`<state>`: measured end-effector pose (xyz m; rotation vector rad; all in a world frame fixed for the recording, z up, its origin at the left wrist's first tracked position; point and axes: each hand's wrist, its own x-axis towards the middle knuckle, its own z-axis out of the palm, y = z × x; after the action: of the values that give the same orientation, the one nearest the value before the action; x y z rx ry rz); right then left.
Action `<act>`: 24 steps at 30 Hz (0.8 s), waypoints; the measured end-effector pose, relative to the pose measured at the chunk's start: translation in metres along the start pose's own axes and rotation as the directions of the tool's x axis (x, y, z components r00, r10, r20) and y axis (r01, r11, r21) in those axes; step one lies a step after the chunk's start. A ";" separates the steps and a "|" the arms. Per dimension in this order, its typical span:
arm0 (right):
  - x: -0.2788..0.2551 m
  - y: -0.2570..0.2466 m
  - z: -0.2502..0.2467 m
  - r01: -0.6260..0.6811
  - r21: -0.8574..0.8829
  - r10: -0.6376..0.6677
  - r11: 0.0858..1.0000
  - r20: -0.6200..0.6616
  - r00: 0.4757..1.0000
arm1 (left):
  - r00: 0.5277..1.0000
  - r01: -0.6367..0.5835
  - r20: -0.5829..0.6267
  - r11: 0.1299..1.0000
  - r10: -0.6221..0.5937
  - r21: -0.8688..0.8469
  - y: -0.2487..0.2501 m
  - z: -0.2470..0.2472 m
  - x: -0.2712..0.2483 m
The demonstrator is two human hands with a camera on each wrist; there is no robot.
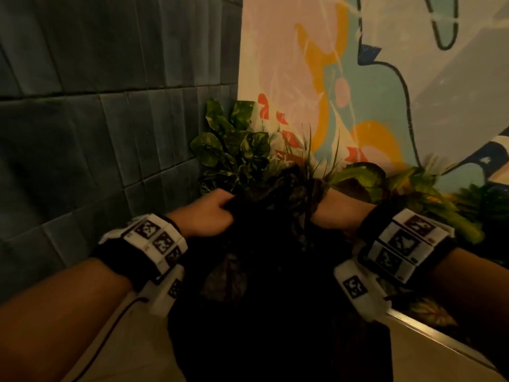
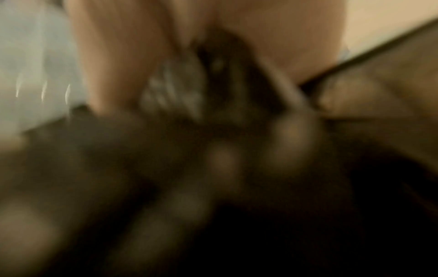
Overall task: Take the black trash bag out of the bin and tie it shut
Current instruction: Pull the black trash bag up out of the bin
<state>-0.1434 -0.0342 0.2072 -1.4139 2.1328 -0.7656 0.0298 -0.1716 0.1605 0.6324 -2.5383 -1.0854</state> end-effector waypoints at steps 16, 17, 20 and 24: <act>0.011 0.025 0.002 -0.199 0.837 0.203 0.510 0.108 0.973 | 0.930 0.089 -0.166 0.637 -0.329 -0.766 -0.020 -0.051 -0.036; 0.013 0.021 0.003 -0.171 0.887 0.193 0.429 0.095 0.977 | 0.967 0.114 -0.050 0.600 -0.250 -0.792 -0.017 -0.049 -0.045; 0.018 0.002 0.008 -0.119 0.920 0.168 0.374 0.060 0.984 | 0.995 0.100 0.076 0.853 -0.071 -0.512 -0.020 -0.037 -0.048; 0.015 -0.019 0.007 -0.108 0.864 0.036 0.492 0.104 0.994 | 0.992 0.072 -0.093 0.994 -0.079 -0.085 -0.015 -0.037 -0.037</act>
<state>-0.1315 -0.0551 0.2139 -0.7372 1.3139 -1.4569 0.0821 -0.1843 0.1697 0.7460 -2.3930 -1.1483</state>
